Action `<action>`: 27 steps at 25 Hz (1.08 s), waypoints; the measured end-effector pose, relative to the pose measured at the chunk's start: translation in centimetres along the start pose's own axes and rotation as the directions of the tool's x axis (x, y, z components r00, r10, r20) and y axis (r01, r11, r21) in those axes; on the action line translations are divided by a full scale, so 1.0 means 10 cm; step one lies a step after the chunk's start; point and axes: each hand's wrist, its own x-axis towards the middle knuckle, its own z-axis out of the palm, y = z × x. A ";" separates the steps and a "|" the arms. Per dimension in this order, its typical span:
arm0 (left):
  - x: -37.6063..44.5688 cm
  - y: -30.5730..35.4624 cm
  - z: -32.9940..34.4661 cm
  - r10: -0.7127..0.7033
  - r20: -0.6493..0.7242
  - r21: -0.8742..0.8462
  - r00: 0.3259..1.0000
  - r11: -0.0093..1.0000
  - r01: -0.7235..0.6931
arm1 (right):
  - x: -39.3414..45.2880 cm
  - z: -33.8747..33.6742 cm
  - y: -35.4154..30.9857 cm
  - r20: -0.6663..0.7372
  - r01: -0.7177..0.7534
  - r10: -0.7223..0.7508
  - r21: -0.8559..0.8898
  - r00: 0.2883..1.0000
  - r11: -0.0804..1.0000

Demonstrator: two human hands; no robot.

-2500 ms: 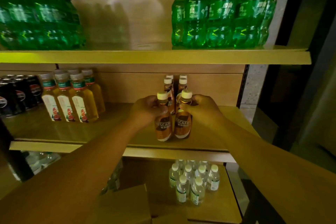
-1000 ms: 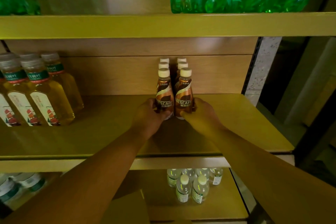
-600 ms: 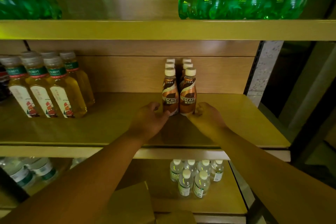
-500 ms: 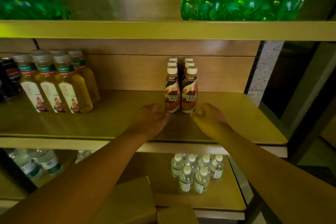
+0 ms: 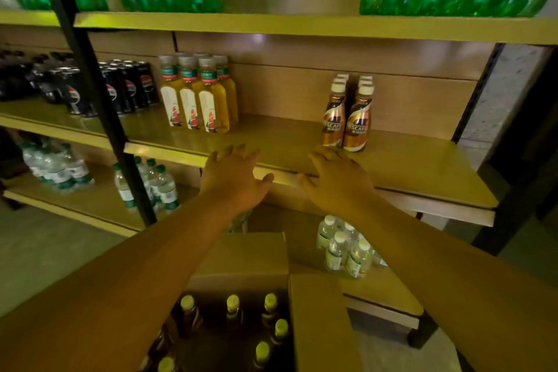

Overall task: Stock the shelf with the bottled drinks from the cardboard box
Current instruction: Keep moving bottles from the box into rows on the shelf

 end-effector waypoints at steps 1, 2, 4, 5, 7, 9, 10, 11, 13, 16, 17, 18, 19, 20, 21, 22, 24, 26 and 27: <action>-0.15 -0.07 0.00 -0.021 0.003 -0.001 1.000 1.000 0.021 | -0.08 0.02 -0.11 0.010 0.018 -0.018 0.003 1.000 1.000; -0.29 -0.15 0.01 -0.035 0.003 0.000 0.999 0.999 0.035 | -0.15 0.06 -0.21 0.015 0.029 -0.030 0.009 0.999 1.000; -0.58 -0.32 0.03 -0.045 -0.011 0.002 0.999 0.999 0.045 | -0.32 0.16 -0.41 0.024 0.030 -0.031 0.038 0.999 0.999; -0.73 -0.42 0.05 -0.055 -0.016 -0.003 0.998 0.998 0.055 | -0.40 0.23 -0.52 0.035 0.025 -0.028 0.062 0.999 0.998; -1.00 -0.59 0.10 -0.089 0.004 -0.027 0.996 0.996 0.089 | -0.57 0.38 -0.70 0.058 0.015 -0.021 0.099 0.998 0.995; -1.33 -0.72 0.23 -0.113 0.038 -0.029 0.993 0.993 0.114 | -0.80 0.58 -0.88 0.090 0.014 -0.024 0.108 0.996 0.994; -1.51 -0.79 0.30 -0.113 0.050 -0.028 0.992 0.993 0.114 | -0.92 0.70 -0.98 0.116 0.006 -0.020 0.115 0.993 0.993; -1.68 -0.86 0.36 -0.111 0.058 -0.040 0.992 0.993 0.113 | -1.04 0.81 -1.07 0.149 -0.009 -0.010 0.127 0.989 0.992; -2.02 -0.99 0.49 -0.112 0.058 -0.092 0.992 0.989 0.117 | -1.26 1.02 -1.23 0.193 -0.013 -0.015 0.144 0.981 0.989; -2.38 -1.16 0.72 -0.138 0.100 -0.115 0.985 0.982 0.149 | -1.52 1.27 -1.44 0.223 -0.045 0.003 0.186 0.975 0.981; -2.45 -1.20 0.82 -0.148 0.117 -0.120 0.982 0.979 0.162 | -1.58 1.35 -1.50 0.236 -0.054 0.008 0.189 0.972 0.981; -2.51 -1.22 0.91 -0.159 0.131 -0.127 0.978 0.976 0.176 | -1.63 1.43 -1.55 0.250 -0.057 0.010 0.183 0.968 0.982; -2.54 -1.23 1.01 -0.168 0.143 -0.127 0.975 0.974 0.186 | -1.66 1.51 -1.59 0.260 -0.058 0.011 0.175 0.965 0.983; -2.55 -1.24 1.12 -0.174 0.158 -0.120 0.972 0.974 0.194 | -1.66 1.59 -1.61 0.271 -0.058 0.010 0.170 0.962 0.984; -2.54 -1.25 1.22 -0.180 0.167 -0.115 0.969 0.973 0.201 | -1.64 1.67 -1.62 0.280 -0.057 0.008 0.168 0.960 0.984; -2.54 -1.25 1.33 -0.179 0.170 -0.117 0.969 0.973 0.200 | -1.61 1.75 -1.61 0.288 -0.053 0.002 0.169 0.958 0.984; -2.51 -1.26 1.53 -0.175 0.171 -0.132 0.969 0.971 0.199 | -1.53 1.94 -1.58 0.317 -0.043 -0.011 0.162 0.949 0.986; -2.45 -1.29 1.75 -0.175 0.180 -0.143 0.968 0.969 0.202 | -1.42 2.15 -1.54 0.348 -0.029 -0.032 0.169 0.937 0.985; -2.43 -1.30 1.83 -0.176 0.184 -0.137 0.967 0.970 0.202 | -1.38 2.24 -1.52 0.360 -0.026 -0.040 0.178 0.932 0.984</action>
